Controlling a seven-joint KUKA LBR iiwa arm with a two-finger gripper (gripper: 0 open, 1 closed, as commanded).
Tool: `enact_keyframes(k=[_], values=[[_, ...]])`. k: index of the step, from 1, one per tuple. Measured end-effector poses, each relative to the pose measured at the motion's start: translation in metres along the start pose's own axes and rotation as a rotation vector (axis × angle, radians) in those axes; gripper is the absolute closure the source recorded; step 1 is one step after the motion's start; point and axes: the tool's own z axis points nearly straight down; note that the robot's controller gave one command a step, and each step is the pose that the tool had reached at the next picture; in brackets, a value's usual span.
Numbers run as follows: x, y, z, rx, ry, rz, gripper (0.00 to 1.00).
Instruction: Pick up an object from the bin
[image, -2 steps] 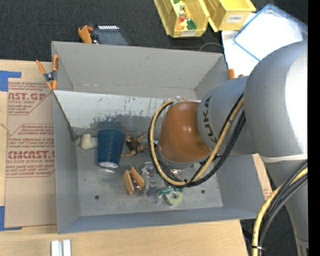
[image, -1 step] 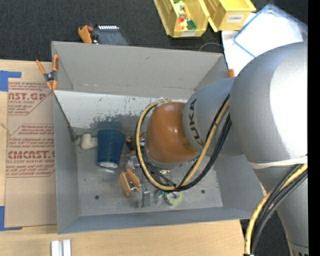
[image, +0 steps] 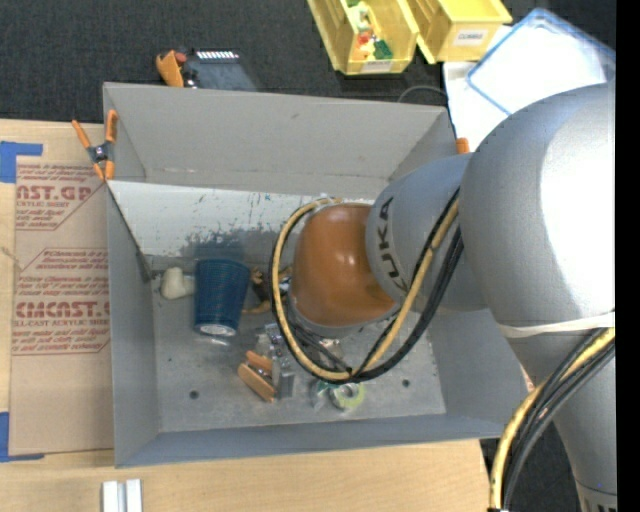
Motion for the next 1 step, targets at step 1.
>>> enact_keyframes(k=[1], values=[[0.0000,0.0001,-0.0004,0.000,0.000,0.001,1.00]])
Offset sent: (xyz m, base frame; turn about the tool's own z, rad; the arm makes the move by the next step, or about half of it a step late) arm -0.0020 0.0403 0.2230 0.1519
